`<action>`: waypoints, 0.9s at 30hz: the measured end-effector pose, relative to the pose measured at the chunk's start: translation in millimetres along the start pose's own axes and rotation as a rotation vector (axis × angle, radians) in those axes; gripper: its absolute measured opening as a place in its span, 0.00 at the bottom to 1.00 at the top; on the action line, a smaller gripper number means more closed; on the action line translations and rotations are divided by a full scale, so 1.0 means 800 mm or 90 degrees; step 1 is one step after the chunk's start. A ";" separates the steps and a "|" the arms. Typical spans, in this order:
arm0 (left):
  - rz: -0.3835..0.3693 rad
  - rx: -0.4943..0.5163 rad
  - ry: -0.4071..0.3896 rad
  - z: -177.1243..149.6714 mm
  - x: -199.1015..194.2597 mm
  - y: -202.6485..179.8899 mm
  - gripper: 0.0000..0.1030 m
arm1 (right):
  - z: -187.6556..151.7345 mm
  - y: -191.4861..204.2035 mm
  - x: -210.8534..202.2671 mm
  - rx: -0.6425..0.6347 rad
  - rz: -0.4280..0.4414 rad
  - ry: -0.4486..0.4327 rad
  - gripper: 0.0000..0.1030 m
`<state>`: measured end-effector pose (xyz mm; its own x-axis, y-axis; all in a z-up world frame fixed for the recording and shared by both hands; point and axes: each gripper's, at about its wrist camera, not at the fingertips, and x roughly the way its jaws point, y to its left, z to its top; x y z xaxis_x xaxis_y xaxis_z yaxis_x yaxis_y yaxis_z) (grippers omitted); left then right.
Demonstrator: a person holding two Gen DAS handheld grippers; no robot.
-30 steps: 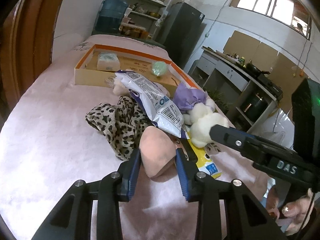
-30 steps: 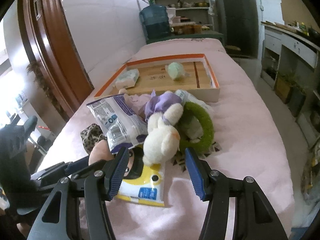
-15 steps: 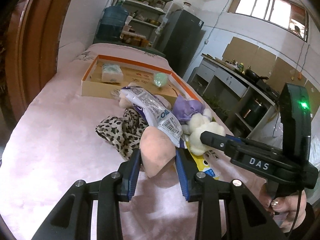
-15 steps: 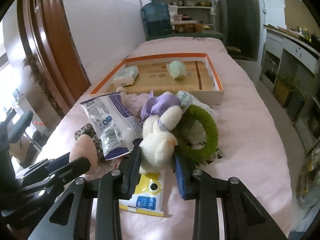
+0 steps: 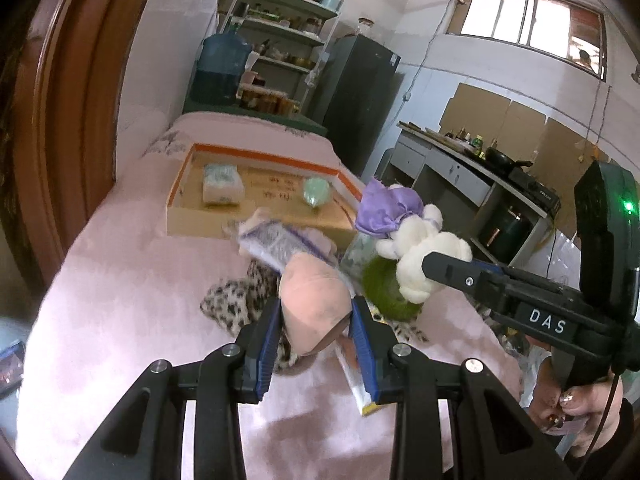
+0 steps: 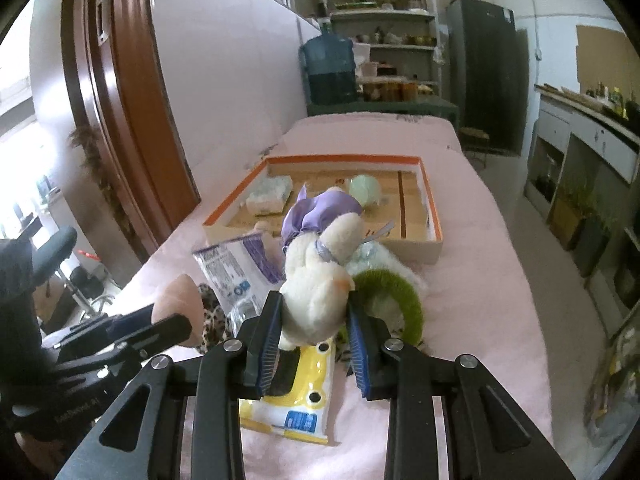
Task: Organize soft objects
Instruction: 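Carry pink sponge and white bunny into the box lid and release them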
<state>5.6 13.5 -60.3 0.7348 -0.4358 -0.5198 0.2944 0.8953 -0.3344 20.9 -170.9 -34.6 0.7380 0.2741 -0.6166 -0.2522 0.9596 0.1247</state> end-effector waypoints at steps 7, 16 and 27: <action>0.005 0.018 -0.017 0.038 -0.001 -0.006 0.34 | 0.027 -0.004 -0.011 -0.017 -0.007 -0.026 0.31; 0.016 0.036 -0.023 0.089 0.014 -0.009 0.34 | 0.068 -0.016 -0.016 -0.026 -0.017 -0.053 0.31; 0.036 0.058 -0.036 0.152 0.032 -0.010 0.34 | 0.111 -0.032 -0.008 -0.024 -0.021 -0.062 0.31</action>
<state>96.3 6.7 24.9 0.7843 -0.3810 -0.4896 0.3040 0.9240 -0.2320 78.8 -191.7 35.2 0.8029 0.2492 -0.5415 -0.2490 0.9656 0.0751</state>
